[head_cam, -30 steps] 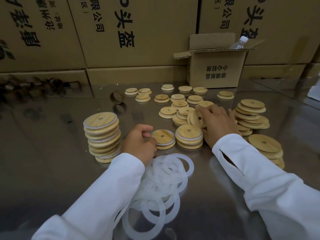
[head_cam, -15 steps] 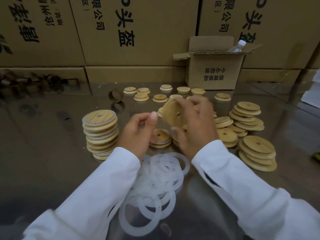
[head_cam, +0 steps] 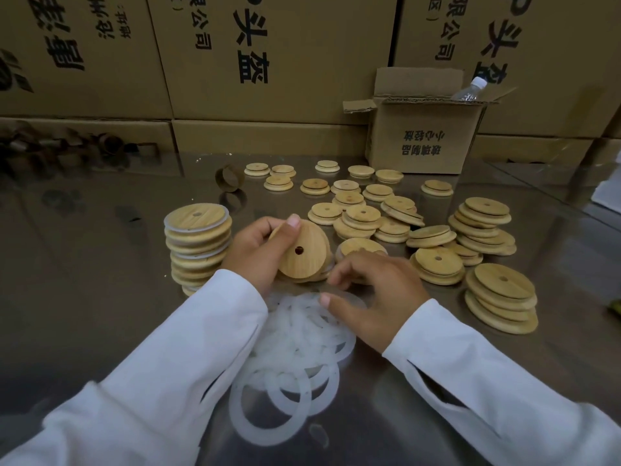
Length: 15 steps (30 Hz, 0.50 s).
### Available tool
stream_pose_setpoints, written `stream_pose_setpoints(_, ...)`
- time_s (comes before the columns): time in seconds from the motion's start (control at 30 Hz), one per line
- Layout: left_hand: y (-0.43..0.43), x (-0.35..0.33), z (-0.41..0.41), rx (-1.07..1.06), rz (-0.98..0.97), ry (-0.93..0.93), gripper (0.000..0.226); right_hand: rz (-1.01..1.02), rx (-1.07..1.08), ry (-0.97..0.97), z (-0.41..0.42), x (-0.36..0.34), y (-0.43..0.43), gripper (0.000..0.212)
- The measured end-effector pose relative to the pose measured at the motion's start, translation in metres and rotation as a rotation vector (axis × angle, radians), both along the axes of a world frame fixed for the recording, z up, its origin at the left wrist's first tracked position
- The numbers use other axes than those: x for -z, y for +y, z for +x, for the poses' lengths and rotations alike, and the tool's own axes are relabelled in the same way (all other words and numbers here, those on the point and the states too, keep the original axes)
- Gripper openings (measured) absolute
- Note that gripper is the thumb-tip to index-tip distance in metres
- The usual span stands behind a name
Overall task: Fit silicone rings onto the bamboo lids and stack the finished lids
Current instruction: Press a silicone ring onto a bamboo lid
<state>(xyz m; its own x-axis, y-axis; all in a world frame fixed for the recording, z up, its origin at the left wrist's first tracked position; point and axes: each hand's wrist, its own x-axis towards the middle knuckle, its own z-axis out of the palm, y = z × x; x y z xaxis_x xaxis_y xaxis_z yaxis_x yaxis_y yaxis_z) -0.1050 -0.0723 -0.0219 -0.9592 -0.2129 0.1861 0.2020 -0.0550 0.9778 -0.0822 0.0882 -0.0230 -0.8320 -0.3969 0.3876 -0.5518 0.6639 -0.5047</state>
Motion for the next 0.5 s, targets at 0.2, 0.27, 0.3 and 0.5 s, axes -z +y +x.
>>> stream_pose_setpoints(0.2, 0.0, -0.002, 0.003, 0.073, 0.164, -0.025, 0.02, 0.241, -0.085, -0.034, -0.004, -0.004, -0.007, 0.016)
stream_pose_setpoints(0.27, 0.0, -0.002, 0.002, 0.054, 0.173, -0.025, 0.02, 0.204, -0.083, -0.037, -0.006, -0.007, -0.005, 0.005)
stream_pose_setpoints(0.3, -0.001, -0.002, 0.001, 0.05, 0.177, -0.026, 0.02, 0.161, -0.089, -0.038, -0.007, -0.008, -0.004, 0.008)
stream_pose_setpoints(0.5, -0.001, -0.002, 0.003, 0.047, 0.192, -0.046, 0.021, -0.573, -0.161, -0.075, -0.011, -0.026, 0.007, 0.019)
